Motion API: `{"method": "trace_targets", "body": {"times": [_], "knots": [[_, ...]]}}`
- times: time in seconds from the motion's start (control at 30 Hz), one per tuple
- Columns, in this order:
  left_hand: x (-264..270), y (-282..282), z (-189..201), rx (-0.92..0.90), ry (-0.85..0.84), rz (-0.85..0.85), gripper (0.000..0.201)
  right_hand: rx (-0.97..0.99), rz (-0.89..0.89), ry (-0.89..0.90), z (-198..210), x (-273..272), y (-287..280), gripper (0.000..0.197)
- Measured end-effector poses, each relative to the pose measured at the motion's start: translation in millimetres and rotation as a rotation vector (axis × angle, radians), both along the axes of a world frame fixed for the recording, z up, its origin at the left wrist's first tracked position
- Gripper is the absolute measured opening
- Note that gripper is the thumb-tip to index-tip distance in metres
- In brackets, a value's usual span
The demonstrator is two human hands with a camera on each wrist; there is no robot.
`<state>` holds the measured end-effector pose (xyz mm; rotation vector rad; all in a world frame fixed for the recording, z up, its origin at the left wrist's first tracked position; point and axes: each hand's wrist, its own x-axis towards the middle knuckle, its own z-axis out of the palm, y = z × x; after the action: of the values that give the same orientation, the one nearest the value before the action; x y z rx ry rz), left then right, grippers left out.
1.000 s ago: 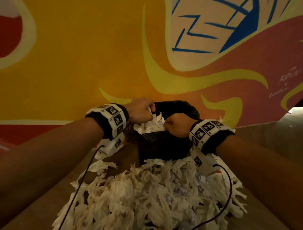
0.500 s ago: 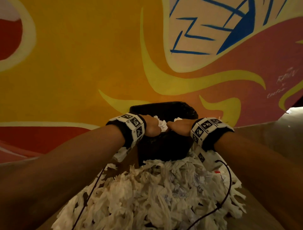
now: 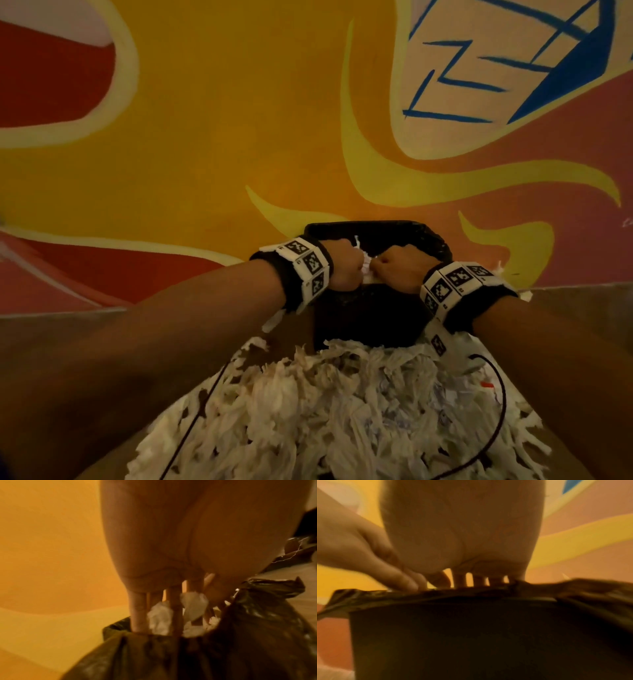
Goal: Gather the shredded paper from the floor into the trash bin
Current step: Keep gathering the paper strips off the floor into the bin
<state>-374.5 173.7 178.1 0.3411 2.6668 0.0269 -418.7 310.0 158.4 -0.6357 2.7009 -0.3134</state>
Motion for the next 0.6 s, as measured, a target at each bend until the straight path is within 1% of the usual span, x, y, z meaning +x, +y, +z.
{"method": "trace_targets", "body": {"times": [0.07,0.13,0.2,0.23,0.37,0.43,0.53,0.6], "knots": [[4,-19,7,0.140,0.074,0.000,0.034,-0.018,0.003,0.167,2,-3,-2,0.050],[16,-34,13,0.237,0.143,-0.008,0.028,-0.049,0.018,0.279,5,-3,-9,0.053],[31,-49,19,0.331,0.217,-0.020,0.033,-0.167,0.040,0.359,11,2,-23,0.051],[38,-56,22,0.365,0.268,-0.020,0.031,-0.236,0.043,0.380,14,6,-33,0.048],[69,-97,15,0.456,0.484,0.067,0.017,-0.466,0.105,0.374,21,36,-77,0.032],[86,-123,4,0.470,0.528,0.116,0.012,-0.531,0.178,0.334,25,54,-101,0.024],[107,-163,-20,0.378,0.449,0.216,0.013,-0.505,0.297,0.230,18,75,-138,0.013],[120,-187,-37,0.279,0.355,0.287,0.015,-0.390,0.375,0.129,6,85,-163,0.013]]}}
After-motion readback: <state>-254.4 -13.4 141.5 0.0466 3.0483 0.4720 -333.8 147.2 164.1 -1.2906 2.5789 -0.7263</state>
